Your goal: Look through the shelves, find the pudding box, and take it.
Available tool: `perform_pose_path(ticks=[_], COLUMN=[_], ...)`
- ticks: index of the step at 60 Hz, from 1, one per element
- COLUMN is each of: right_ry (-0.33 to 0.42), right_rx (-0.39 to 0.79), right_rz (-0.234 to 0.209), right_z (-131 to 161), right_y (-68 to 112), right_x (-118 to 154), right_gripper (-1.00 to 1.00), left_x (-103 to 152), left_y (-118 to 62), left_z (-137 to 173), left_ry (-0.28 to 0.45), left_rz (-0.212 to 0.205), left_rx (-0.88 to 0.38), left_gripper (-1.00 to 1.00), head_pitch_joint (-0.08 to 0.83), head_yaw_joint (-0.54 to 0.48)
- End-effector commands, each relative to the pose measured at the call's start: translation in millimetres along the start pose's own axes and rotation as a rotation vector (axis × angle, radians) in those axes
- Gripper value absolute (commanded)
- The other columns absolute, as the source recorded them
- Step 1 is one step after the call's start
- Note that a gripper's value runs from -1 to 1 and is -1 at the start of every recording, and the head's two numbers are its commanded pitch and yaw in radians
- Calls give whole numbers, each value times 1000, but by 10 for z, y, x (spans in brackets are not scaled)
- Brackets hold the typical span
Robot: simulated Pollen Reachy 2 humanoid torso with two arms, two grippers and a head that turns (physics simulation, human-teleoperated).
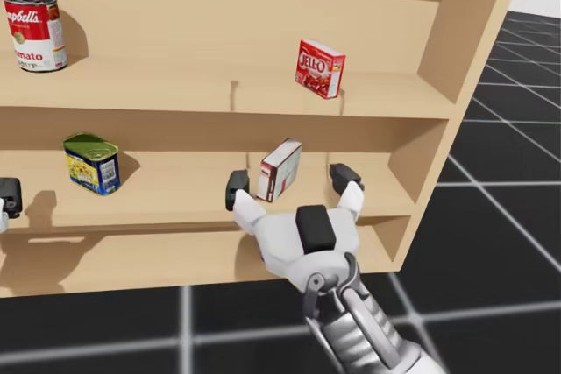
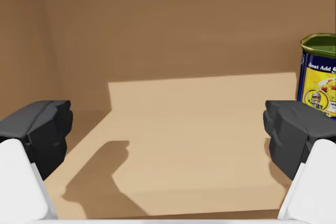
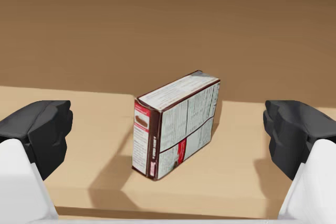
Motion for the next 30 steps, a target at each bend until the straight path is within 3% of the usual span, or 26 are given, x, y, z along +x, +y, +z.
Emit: perform_pose_path(ticks=[1,8,17,30], right_ry=[52,73,132,177], right_rx=[-33,-70,-100,-134], right_rz=[-121,-108,-153,-161], right_z=[-143,-327,-533,-816], right_y=[381,432,455,457], right_x=[-34,-113,-198,-331], right_gripper=[-1000,-1000,-1000,-1000], left_x=[1,8,11,16], left_y=[0,11,9,16], left_z=[4,6,5,8], left_ry=[1,1,1,0], left_rz=[0,4,4,6], left_rx=[0,1,0,-2], left_gripper=[-1000,-1000,-1000,-1000], head_pitch_joint=[410,411,414,418], head_yaw_joint=[-227,-223,-219,-216])
